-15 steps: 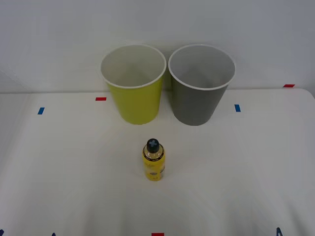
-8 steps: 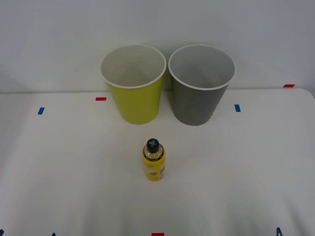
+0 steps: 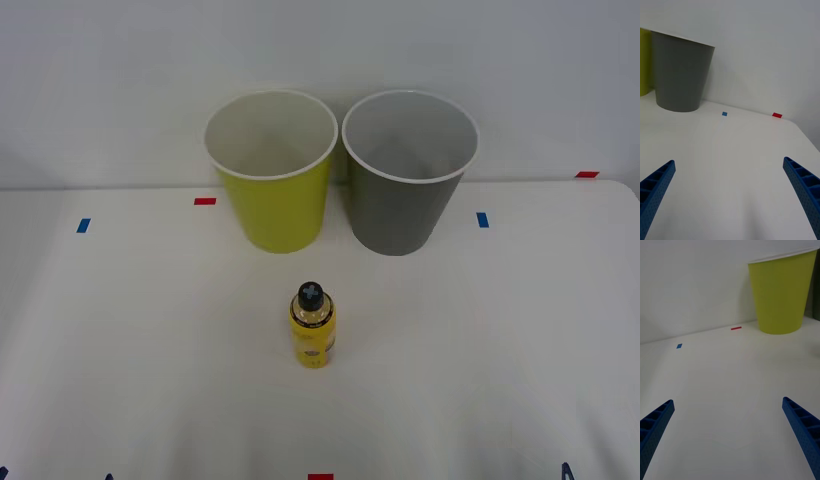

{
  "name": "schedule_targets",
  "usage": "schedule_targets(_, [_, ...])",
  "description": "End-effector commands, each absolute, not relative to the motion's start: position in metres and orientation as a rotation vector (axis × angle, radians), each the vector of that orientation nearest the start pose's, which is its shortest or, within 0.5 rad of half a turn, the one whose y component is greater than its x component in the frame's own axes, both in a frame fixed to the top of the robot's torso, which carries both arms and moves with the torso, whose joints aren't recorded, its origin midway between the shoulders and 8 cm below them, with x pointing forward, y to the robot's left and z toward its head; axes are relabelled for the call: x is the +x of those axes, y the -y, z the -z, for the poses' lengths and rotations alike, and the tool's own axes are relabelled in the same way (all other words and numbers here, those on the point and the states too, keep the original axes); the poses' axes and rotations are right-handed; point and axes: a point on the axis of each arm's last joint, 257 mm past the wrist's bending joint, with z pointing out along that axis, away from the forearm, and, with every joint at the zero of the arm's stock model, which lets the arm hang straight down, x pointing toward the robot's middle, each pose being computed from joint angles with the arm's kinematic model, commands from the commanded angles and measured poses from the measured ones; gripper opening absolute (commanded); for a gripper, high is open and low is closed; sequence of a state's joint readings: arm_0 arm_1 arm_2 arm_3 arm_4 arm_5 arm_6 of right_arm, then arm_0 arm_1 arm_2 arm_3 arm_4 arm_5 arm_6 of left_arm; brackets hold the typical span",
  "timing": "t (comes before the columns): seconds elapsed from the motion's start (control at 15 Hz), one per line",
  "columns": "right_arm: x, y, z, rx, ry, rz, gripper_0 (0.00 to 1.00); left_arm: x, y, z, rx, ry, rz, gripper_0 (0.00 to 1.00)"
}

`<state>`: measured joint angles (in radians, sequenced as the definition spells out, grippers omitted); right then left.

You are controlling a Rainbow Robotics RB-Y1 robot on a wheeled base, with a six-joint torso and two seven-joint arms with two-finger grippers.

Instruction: Put cans in the gray bin and PET bottles in the light green bin.

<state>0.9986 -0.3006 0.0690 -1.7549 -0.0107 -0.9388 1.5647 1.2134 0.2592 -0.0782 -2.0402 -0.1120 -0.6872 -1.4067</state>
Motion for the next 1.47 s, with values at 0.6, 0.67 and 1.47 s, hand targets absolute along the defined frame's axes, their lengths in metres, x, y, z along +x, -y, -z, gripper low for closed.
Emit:
schedule_targets(0.6, [0.1937, 0.3146, 0.2577, -0.199, -1.435, 0.19, 1.0, 0.1787, -0.2933, 0.2479, 0.134, -1.622, -0.125, 1.0])
schedule_targets(0.67, [0.1937, 0.3146, 0.2577, -0.199, -1.435, 0.19, 1.0, 0.1787, -0.2933, 0.2479, 0.134, -1.622, -0.125, 1.0])
schedule_targets(1.47, [0.1937, 0.3146, 0.2577, -0.199, -1.435, 0.19, 1.0, 0.1787, -0.2933, 0.2479, 0.134, -1.622, -0.125, 1.0])
